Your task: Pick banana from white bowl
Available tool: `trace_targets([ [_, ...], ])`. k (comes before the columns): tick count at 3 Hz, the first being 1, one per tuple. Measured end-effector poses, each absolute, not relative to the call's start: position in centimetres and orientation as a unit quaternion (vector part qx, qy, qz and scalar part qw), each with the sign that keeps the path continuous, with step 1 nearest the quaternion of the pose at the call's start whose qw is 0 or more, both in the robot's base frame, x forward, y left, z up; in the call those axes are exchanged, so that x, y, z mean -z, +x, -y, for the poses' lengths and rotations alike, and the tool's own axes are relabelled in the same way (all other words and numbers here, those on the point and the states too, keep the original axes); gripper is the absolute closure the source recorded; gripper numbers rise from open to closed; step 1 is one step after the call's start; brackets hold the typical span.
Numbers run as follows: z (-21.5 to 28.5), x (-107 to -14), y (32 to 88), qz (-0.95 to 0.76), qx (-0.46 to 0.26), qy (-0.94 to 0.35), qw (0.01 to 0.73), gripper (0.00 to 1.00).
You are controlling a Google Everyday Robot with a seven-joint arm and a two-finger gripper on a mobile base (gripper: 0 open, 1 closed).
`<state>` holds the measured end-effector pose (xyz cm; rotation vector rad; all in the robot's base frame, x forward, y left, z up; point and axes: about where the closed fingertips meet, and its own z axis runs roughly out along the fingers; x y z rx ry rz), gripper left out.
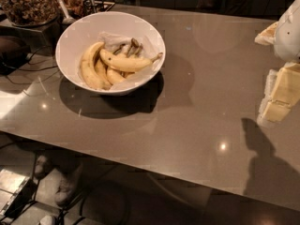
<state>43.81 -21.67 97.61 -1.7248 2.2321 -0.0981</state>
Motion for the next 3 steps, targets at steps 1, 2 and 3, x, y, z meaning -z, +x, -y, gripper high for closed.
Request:
trace_targets([
  [1,21.1,-97.8,44.1,-0.783,0.034,-0.599,0.165,0.00],
  [2,18.6,-98.1,46.1,-0.786,0.033,-0.599,0.147,0.00],
  [3,14.3,-98.1,49.0,-0.786,0.031,-0.606,0.115,0.00],
])
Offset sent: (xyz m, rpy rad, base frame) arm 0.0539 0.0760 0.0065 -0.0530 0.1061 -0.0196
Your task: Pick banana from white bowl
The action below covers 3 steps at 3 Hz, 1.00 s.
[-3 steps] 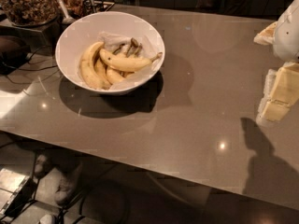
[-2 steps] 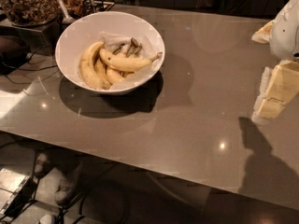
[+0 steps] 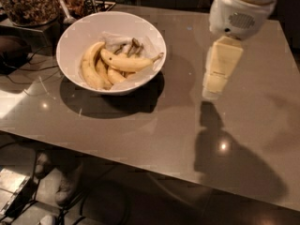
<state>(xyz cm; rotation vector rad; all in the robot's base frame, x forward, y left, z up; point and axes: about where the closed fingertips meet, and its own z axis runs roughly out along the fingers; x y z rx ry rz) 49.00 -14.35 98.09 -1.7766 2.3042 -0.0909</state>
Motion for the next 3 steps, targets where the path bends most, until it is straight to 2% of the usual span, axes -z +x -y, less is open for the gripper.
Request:
trace_targets([
  [1,9.6,-97.7,51.1,-0.771,0.026,-0.628,0.102,0.00],
  [2,9.0,-98.0,51.7,-0.767,0.029,-0.629,0.119,0.00],
  [3,6.2,-98.3,53.9,-0.763,0.026,-0.632,0.135,0.00],
])
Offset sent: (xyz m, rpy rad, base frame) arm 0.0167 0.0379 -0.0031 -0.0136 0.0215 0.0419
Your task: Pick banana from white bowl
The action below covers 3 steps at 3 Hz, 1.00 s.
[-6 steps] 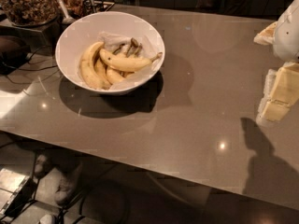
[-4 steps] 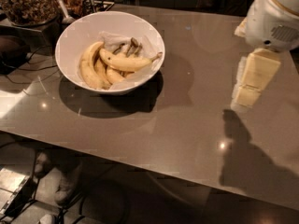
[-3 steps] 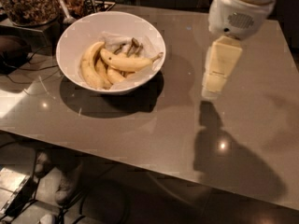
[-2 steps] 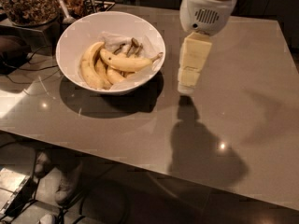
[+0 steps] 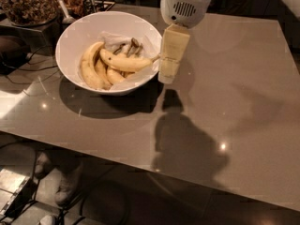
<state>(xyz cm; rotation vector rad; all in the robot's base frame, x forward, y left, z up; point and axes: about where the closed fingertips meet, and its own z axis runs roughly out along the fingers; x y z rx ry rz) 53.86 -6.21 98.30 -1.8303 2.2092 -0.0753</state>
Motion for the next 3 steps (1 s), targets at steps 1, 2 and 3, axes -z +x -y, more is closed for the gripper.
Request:
trace_targets([
  [1,2.2,-98.7,56.6,-0.751,0.026,-0.646,0.136,0.00],
  [2,-0.7,-98.4,59.2,-0.747,0.019,-0.650,0.136,0.00],
  [3,-2.9,-96.9,61.1,-0.746,0.000,-0.654,0.129,0.00],
])
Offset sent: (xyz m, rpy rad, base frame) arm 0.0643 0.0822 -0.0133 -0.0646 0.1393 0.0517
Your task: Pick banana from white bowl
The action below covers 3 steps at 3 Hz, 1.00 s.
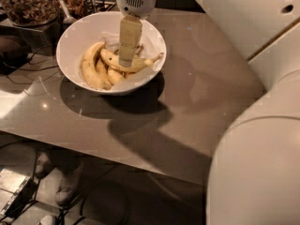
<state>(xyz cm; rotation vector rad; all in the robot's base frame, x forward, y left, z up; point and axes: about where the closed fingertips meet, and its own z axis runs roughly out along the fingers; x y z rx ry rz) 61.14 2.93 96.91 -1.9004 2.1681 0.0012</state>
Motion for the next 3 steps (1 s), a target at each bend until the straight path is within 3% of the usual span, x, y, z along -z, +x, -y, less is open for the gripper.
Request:
trace_targets([
  [3,-5.3,-91.2,62.9,-0.752,-0.053,-0.652,0.082,0.26],
])
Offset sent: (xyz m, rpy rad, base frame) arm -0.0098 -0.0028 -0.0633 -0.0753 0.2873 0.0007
